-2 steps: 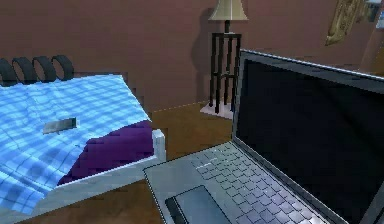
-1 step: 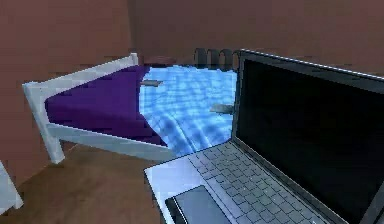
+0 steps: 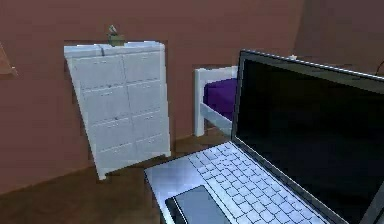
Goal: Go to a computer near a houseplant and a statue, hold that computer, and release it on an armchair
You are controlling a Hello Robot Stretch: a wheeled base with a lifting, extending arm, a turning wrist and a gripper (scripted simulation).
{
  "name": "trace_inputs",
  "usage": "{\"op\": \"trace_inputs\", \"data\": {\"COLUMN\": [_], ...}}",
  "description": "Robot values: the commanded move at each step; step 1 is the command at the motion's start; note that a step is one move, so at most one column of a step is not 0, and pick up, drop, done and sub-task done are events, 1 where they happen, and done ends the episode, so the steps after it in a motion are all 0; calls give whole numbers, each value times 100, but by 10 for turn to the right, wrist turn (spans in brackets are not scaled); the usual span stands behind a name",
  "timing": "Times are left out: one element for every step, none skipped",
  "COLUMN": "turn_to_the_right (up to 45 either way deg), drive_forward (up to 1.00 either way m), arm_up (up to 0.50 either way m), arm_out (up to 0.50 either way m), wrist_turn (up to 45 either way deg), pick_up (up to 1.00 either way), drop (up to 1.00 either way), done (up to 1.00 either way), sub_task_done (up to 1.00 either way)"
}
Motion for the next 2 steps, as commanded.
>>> {"op": "trace_inputs", "data": {"turn_to_the_right": [0, 450], "drive_forward": [20, 0], "arm_up": [0, 0], "arm_out": [0, 0], "wrist_turn": [0, 0], "pick_up": [0, 0], "drop": [0, 0], "done": [0, 0], "sub_task_done": [0, 0]}}
